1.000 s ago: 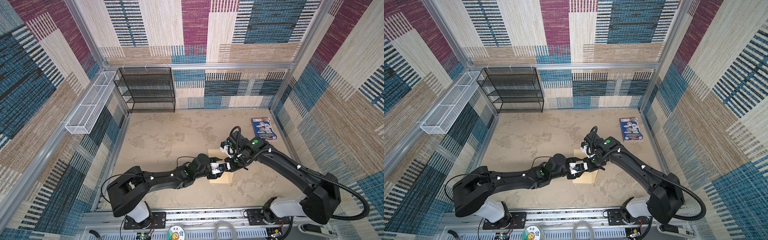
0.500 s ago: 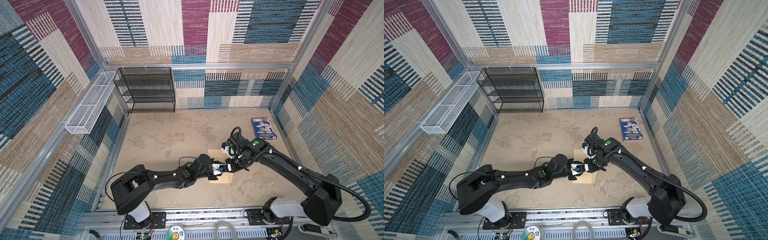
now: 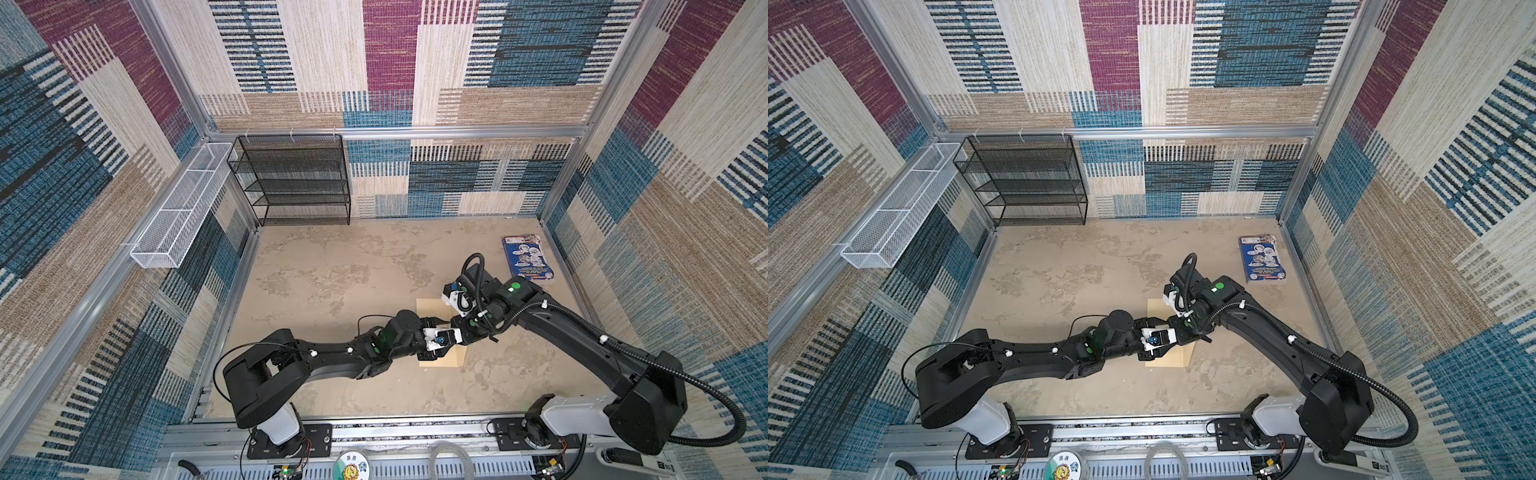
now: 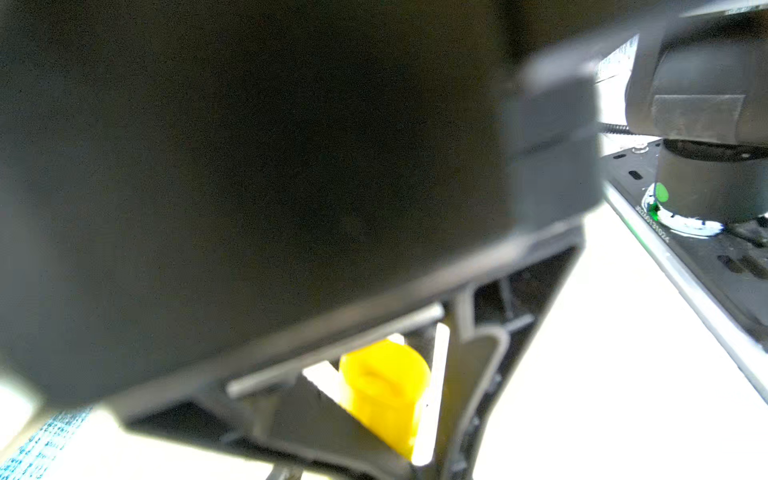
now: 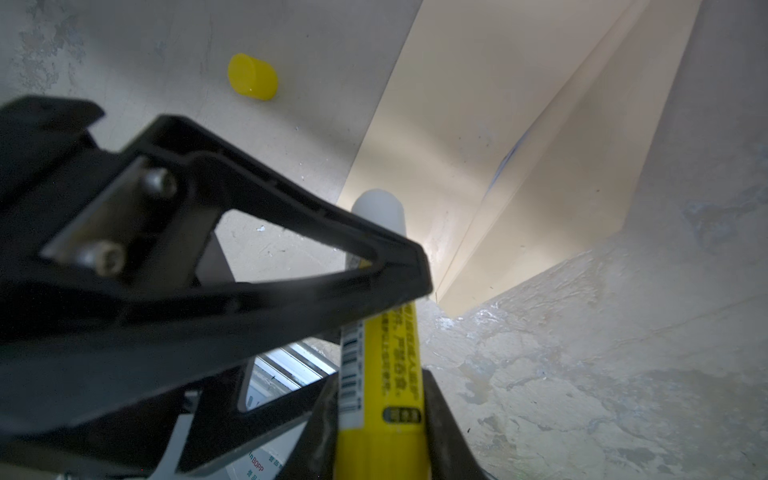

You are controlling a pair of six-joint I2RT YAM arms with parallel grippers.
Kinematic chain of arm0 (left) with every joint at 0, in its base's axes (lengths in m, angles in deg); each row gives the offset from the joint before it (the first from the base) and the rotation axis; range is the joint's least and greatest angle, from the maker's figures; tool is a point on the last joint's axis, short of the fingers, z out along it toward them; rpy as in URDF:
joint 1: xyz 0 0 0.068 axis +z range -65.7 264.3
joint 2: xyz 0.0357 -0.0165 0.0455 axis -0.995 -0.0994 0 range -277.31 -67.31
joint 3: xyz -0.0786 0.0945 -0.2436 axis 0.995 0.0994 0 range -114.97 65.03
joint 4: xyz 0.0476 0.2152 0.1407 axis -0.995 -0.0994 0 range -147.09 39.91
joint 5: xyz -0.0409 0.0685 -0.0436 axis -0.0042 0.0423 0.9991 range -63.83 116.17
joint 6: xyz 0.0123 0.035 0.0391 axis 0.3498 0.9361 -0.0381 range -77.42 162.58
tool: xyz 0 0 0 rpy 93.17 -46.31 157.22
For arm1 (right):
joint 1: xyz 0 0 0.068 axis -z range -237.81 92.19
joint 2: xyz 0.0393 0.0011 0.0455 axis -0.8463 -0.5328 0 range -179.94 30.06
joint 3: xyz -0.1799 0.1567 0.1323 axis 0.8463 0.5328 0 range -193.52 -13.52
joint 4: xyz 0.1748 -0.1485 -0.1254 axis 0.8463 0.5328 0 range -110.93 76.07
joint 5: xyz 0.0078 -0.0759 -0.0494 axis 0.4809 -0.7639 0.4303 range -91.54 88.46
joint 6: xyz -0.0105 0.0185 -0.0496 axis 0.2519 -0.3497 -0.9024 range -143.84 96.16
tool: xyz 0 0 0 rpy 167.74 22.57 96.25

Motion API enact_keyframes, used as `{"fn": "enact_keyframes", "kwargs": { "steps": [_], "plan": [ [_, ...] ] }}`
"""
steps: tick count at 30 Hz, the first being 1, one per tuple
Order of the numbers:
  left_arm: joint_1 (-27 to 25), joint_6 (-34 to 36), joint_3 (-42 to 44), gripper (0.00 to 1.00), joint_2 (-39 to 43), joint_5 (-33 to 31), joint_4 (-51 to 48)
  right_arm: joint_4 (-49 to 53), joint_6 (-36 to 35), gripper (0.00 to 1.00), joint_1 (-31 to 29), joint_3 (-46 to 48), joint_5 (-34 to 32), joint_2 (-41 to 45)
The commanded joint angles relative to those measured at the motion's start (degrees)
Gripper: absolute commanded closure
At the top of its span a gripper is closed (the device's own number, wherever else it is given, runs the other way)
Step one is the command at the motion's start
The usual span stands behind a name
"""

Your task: Place the letter into the envelope and seal it

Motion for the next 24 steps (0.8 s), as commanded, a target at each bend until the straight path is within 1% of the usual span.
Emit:
{"fn": "enact_keyframes", "kwargs": {
  "steps": [1,2,4,10,15,18,19,21,24],
  "plan": [
    [0.2,-1.6,0.2,0.48,-1.2,-5.8,-6.3,-3.7,-0.7,1.00,-0.7,-0.2,9.5,0.6],
    [0.1,-1.4,0.2,0.49,-1.5,-6.0,-6.2,-3.7,-0.7,1.00,-0.7,-0.2,9.8,0.7],
    [0.1,-0.9,0.3,0.57,-1.9,-6.4,-6.3,-4.0,-0.7,1.00,-0.7,-0.3,10.4,1.0],
    [0.2,-0.7,0.9,0.73,-2.3,-7.3,-5.2,-4.1,-0.7,1.00,-0.7,-0.5,11.6,1.4],
    [0.2,-0.9,1.2,0.80,-2.7,-8.2,-4.5,-4.8,-0.5,1.00,-0.7,-0.3,12.8,2.0],
    [0.1,-1.4,1.2,0.87,-2.4,-8.5,-4.5,-5.5,-0.1,1.00,-0.7,-0.2,13.1,2.3],
    [0.2,-1.6,1.2,0.89,-2.2,-8.4,-4.7,-5.9,0.2,0.95,-0.7,-0.1,12.9,2.4],
    [0.1,-2.2,1.0,0.93,-1.7,-8.7,-5.0,-7.0,0.9,0.76,-0.7,-0.2,12.8,3.0],
    [0.1,-4.0,0.9,0.96,-0.6,-8.9,-5.7,-9.2,2.6,0.58,-0.6,-0.1,12.0,4.4]
  ]
}}
